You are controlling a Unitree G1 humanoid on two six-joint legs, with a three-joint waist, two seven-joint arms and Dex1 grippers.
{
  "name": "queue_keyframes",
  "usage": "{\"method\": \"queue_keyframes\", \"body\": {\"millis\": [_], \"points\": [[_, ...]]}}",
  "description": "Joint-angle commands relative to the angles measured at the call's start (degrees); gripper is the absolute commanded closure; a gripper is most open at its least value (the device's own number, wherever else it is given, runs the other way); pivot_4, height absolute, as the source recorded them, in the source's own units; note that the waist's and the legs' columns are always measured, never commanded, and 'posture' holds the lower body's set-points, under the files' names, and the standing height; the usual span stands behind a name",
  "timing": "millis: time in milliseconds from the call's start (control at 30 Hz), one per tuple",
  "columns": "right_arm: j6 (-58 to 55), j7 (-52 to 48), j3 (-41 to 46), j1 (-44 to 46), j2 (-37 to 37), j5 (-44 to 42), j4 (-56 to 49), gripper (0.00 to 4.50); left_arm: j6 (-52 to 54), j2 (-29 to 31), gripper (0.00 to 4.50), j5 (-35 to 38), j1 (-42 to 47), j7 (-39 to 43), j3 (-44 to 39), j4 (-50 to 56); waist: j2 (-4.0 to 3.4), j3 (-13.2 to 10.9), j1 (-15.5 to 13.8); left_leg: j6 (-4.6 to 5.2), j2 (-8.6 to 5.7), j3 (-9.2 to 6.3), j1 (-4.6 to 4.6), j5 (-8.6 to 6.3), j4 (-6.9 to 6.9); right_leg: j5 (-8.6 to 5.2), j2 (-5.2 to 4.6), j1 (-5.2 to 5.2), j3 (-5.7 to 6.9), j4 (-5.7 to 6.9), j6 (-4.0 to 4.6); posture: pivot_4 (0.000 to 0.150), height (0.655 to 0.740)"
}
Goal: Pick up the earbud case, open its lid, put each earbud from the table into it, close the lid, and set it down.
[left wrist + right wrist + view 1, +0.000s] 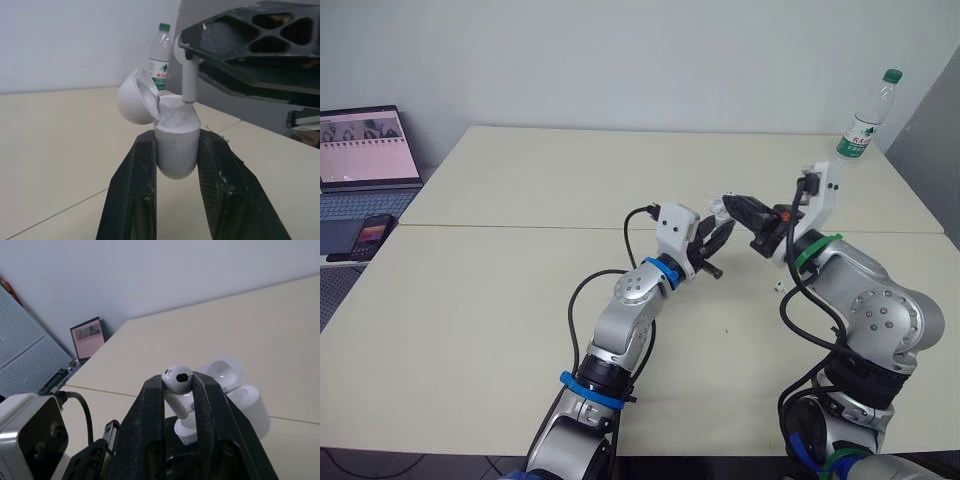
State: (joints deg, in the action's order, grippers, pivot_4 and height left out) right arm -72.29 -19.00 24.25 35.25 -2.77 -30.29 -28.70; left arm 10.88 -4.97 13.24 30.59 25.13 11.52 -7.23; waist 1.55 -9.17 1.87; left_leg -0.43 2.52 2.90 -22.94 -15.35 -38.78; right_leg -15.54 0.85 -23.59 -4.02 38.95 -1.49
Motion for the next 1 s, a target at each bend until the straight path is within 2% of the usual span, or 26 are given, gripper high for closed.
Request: {"method": "queue_keyframes", "body": {"millis": [33,1000], "points": [[2.4,0.8,-0.8,0.0,-1.0,-2.0,-0.3,4.1,-0.3,-0.4,3.73,1.4,0.1,1.3,-0.2,3.2,0.0,0.0,0.0,0.0,0.0,0.0,0.0,0.0,0.0,0.0,0.0,0.0,0.0,0.0,0.0,0.15,0.7362],[7.9,5.3,-6.5,-4.6,-4.8,-7.9,0.6,4.1,3.4,-0.7,3.73,5.1,0.7,2.7,-2.6,5.6,0.0,0.0,0.0,0.01,0.01,0.0,-0.04,-0.01,0.05,-0.03,0.0,-0.02,-0.01,-0.1,-0.04,0.15,0.7362]]}}
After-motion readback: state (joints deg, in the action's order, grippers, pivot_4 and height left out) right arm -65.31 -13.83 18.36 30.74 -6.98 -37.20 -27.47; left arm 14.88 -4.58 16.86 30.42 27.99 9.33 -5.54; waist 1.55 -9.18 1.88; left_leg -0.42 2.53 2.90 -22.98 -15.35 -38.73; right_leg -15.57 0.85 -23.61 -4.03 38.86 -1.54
